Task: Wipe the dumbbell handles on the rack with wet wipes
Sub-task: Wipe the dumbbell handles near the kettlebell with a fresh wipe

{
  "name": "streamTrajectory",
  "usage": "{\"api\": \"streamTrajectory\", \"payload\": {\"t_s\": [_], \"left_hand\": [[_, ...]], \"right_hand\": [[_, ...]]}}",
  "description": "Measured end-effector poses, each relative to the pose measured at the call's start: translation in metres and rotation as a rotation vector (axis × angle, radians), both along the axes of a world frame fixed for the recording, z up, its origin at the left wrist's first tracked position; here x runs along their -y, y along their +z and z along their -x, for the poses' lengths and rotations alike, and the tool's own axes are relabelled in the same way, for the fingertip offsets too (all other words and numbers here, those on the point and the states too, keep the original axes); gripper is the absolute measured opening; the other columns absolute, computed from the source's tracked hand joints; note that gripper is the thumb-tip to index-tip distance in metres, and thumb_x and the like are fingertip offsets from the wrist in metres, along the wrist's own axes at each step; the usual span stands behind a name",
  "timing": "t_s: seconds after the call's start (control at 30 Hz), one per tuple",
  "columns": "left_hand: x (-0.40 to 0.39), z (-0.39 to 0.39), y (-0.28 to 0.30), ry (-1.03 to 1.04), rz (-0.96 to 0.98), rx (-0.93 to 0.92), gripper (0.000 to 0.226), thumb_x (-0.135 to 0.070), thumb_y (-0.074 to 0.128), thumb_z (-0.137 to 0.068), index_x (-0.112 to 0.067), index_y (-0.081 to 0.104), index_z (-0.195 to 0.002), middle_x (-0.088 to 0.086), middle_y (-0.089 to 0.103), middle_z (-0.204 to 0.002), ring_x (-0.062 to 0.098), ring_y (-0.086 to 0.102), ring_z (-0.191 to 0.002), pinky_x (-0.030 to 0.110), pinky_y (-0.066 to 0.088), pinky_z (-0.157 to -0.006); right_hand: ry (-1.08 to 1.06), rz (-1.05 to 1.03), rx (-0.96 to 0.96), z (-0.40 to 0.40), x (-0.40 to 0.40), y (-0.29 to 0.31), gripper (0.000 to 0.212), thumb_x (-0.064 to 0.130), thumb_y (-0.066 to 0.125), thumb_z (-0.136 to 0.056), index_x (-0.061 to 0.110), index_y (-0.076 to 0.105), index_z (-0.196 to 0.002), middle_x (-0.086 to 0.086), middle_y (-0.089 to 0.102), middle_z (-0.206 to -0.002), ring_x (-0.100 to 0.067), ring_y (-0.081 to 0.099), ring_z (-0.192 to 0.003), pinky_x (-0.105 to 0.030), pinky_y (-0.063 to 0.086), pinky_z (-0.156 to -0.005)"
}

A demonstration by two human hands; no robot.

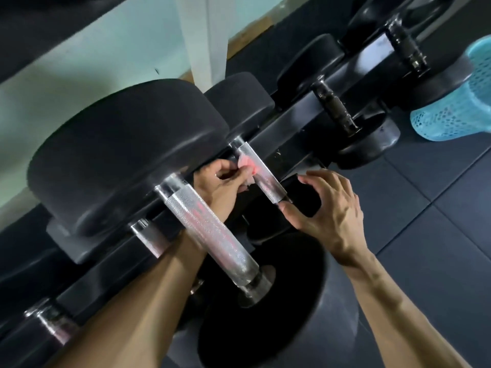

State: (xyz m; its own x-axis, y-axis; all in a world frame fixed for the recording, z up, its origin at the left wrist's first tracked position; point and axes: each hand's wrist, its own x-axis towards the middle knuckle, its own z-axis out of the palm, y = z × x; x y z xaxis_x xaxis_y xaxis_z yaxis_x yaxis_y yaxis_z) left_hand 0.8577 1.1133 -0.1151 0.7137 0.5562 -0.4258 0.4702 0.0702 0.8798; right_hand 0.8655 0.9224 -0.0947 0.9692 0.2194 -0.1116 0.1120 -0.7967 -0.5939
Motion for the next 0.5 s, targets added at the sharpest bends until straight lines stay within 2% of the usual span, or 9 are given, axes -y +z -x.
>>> {"api": "streamTrajectory", "payload": {"t_s": [0.1,0.2,0.27,0.33,0.37,0.43,0.5], "left_hand": [[0.000,-0.006,-0.004,0.111,0.057,0.036,0.014,-0.009,0.081,-0.081,-0.004,0.067,-0.082,0.008,0.072,-0.073,0.007,0.064,-0.054,0.016,0.054,-0.054],[0.005,-0.011,-0.009,0.166,0.057,0.046,0.015,-0.016,0.082,-0.080,-0.015,0.069,-0.073,-0.004,0.069,-0.057,0.005,0.060,-0.050,0.020,0.054,-0.056],[0.013,-0.010,-0.015,0.061,0.029,0.013,0.017,-0.022,0.085,-0.078,-0.020,0.070,-0.071,-0.007,0.068,-0.054,0.003,0.061,-0.048,0.020,0.054,-0.055],[0.023,-0.004,-0.019,-0.141,-0.027,-0.051,0.021,-0.036,0.088,-0.072,-0.019,0.075,-0.072,-0.006,0.072,-0.062,0.007,0.068,-0.056,0.025,0.058,-0.063],[0.026,-0.003,-0.018,-0.177,-0.047,-0.065,0.025,-0.044,0.087,-0.068,-0.021,0.077,-0.072,-0.005,0.073,-0.064,0.010,0.070,-0.058,0.028,0.058,-0.067],[0.025,-0.009,-0.014,-0.045,-0.017,-0.008,0.026,-0.045,0.087,-0.066,-0.023,0.074,-0.065,-0.006,0.071,-0.060,0.007,0.065,-0.051,0.024,0.056,-0.059],[0.018,-0.021,-0.008,0.160,-0.005,0.058,0.022,-0.028,0.087,-0.073,-0.021,0.069,-0.064,-0.007,0.067,-0.053,0.004,0.057,-0.044,0.019,0.049,-0.048]], "right_hand": [[-0.049,0.003,0.063,0.000,-0.002,-0.006,0.059,0.062,0.060,-0.068,0.023,0.071,-0.111,0.011,0.064,-0.121,-0.009,0.043,-0.123,-0.030,0.033,-0.096],[-0.067,-0.003,0.095,0.001,-0.002,-0.008,0.061,0.063,0.055,-0.067,0.020,0.073,-0.107,0.007,0.067,-0.117,-0.010,0.044,-0.121,-0.032,0.037,-0.093],[-0.069,0.003,0.104,0.000,-0.002,-0.010,0.060,0.062,0.055,-0.067,0.020,0.073,-0.106,0.007,0.067,-0.116,-0.011,0.046,-0.120,-0.032,0.038,-0.092],[-0.068,0.004,0.118,0.000,-0.002,-0.010,0.060,0.061,0.056,-0.067,0.019,0.073,-0.106,0.006,0.068,-0.115,-0.011,0.047,-0.120,-0.031,0.039,-0.092],[-0.068,0.003,0.126,0.000,-0.002,-0.009,0.060,0.061,0.056,-0.068,0.018,0.072,-0.107,0.006,0.068,-0.116,-0.011,0.048,-0.119,-0.029,0.039,-0.091],[-0.073,0.001,0.144,0.001,-0.002,-0.010,0.061,0.060,0.057,-0.068,0.017,0.071,-0.109,0.006,0.067,-0.116,-0.011,0.049,-0.119,-0.025,0.038,-0.093],[-0.077,-0.002,0.152,0.001,-0.002,-0.011,0.061,0.060,0.057,-0.069,0.017,0.071,-0.110,0.007,0.067,-0.117,-0.012,0.051,-0.119,-0.020,0.037,-0.094]]}}
